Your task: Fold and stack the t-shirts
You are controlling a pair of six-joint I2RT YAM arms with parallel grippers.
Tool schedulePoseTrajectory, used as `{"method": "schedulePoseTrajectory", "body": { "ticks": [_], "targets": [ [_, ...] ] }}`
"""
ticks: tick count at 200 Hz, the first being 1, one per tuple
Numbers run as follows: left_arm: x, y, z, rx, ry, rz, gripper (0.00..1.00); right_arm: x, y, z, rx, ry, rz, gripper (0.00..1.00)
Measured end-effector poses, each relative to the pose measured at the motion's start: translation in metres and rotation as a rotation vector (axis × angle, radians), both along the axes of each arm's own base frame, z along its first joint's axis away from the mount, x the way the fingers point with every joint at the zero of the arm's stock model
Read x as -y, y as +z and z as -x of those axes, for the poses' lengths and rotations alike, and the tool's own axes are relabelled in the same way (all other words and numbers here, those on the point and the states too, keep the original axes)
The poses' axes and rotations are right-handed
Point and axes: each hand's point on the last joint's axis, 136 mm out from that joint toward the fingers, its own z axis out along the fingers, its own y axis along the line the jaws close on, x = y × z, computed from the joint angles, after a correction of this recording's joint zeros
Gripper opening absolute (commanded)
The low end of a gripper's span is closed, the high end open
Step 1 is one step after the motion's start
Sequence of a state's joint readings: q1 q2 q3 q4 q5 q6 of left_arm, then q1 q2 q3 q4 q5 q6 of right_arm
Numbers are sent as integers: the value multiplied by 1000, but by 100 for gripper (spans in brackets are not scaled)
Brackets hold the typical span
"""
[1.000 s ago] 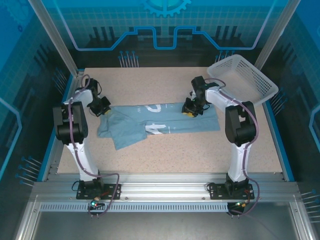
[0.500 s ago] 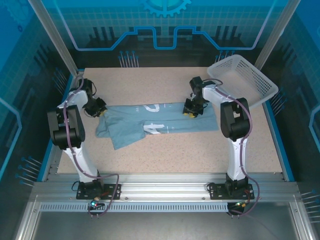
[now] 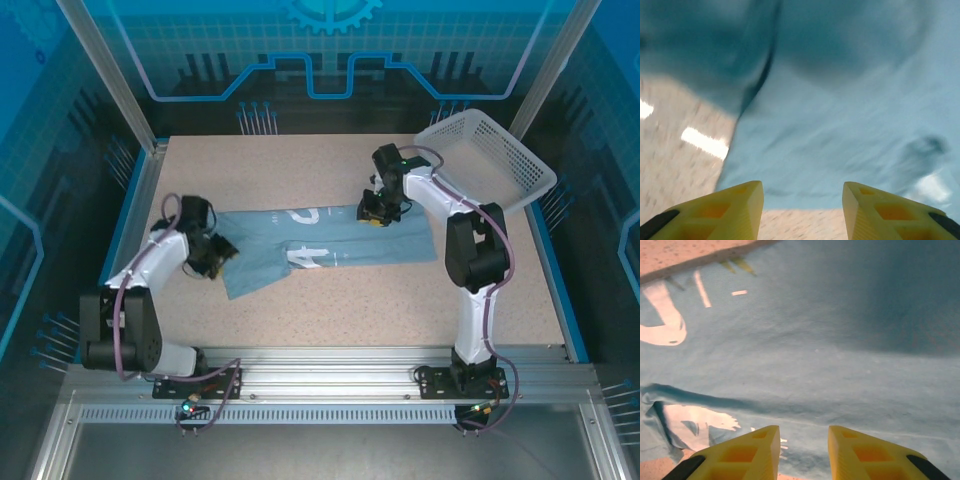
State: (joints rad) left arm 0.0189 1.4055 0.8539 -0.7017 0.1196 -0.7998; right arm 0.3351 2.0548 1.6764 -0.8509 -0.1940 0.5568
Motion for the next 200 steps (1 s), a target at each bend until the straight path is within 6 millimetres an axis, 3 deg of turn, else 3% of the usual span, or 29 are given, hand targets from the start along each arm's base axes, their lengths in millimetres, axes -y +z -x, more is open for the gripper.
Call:
{"method": "schedulePoseTrajectory", "body": {
  "ticks": [22, 47, 73, 90, 122, 173, 200],
  "targets": [
    [3, -31, 36, -135, 59, 3, 46, -4, 3, 1, 5, 5, -22, 32],
    [1, -43, 44, -187, 105, -8, 43, -5, 2, 5, -3, 8, -27, 32],
    [1, -49, 41, -192, 136, -4, 13, -4, 2, 8, -4, 9, -27, 32],
    [-1, -51, 47, -219, 158, -14, 0, -3, 3, 10, -5, 9, -27, 32],
    [1, -46, 48, -185, 181, -19, 0, -2, 4, 15, -3, 8, -27, 32],
    [11, -9, 41, -43, 222, 30, 0, -1, 2, 17, -5, 8, -27, 32],
    [21, -7, 47, -47, 251, 67, 0, -1, 2, 17, -5, 8, -27, 32]
  ]
}}
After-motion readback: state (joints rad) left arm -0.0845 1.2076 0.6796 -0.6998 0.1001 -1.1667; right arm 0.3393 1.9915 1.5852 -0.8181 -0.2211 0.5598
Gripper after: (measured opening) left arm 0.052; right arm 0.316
